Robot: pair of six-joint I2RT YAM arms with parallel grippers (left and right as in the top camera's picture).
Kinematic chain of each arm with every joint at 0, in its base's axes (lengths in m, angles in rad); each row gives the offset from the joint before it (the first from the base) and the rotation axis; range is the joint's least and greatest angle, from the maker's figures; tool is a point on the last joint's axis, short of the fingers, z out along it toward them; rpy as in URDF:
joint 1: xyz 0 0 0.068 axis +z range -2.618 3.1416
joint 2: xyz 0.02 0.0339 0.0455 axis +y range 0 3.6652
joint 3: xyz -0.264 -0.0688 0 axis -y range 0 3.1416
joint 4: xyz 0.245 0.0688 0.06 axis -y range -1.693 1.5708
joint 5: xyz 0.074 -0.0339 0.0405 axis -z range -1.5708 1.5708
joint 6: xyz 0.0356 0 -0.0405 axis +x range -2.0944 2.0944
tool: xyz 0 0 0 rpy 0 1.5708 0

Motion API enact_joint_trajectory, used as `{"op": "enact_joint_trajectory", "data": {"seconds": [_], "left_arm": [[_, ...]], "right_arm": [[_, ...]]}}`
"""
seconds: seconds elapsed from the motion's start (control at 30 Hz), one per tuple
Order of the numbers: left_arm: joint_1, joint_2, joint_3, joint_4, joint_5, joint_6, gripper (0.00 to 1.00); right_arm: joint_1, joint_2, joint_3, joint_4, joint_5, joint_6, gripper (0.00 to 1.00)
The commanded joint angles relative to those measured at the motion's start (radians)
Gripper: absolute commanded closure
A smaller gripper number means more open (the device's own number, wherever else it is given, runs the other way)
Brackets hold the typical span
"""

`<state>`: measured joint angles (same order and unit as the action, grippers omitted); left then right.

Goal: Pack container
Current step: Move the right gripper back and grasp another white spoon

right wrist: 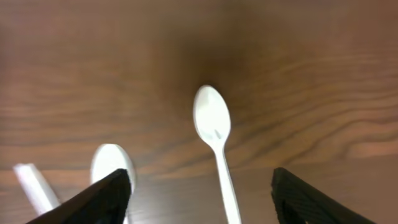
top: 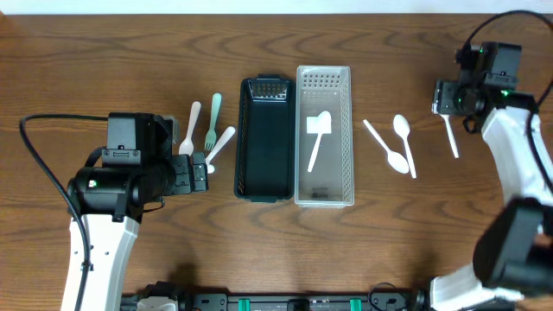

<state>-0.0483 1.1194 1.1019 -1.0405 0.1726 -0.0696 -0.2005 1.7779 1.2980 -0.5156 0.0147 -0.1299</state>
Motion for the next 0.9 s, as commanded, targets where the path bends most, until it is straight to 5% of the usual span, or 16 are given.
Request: {"op": "enact_joint_trajectory", "data": {"seconds": [0.0,0.3,0.5,0.87], "left_arm": [[0.004,0.005,0.015,-0.003,-0.013,0.017,0.02],[0.004,0.005,0.015,-0.014,-0.013,0.017,0.02],[0.004,0.005,0.015,-0.018,-0.013,0.017,0.02],[0.004,0.005,0.015,-0.021,-0.012,0.016,0.02]], "right_arm": [[-0.038,0.081,-0.01,0.029,-0.02,-0.102,0.19],[-0.08,0.224,-0.01,0.039,-0.023,-0.114,0.2],[-0.081,0.261,-0.01,0.063,-0.052,-0.108,0.52],[-0.082,0.291,-0.01,0.09,-0.053,-0.071,0.52]]}}
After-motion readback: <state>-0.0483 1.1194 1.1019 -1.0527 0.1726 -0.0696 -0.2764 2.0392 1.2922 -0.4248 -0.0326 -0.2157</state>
